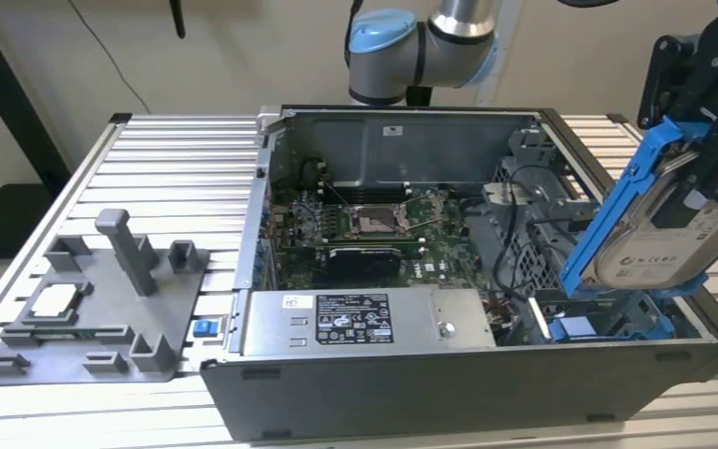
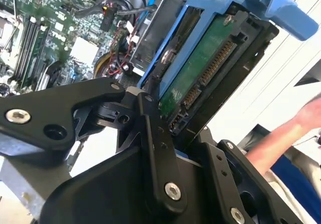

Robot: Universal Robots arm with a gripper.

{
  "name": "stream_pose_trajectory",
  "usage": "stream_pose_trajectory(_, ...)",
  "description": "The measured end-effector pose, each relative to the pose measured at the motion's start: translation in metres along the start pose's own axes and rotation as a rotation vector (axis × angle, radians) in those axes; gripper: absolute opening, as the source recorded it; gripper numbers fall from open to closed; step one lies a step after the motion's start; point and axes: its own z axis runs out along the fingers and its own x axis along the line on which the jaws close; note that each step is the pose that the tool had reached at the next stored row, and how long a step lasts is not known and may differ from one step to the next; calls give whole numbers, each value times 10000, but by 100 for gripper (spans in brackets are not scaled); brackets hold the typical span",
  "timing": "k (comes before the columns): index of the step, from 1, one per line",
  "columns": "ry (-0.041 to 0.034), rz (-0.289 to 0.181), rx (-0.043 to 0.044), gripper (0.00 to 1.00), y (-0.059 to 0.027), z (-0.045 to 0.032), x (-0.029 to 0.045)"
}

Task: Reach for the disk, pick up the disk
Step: 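Pick up the disk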

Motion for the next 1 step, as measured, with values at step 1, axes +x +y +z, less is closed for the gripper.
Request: stream_pose_trajectory(1, 2, 0, 0, 0, 0, 0, 0)
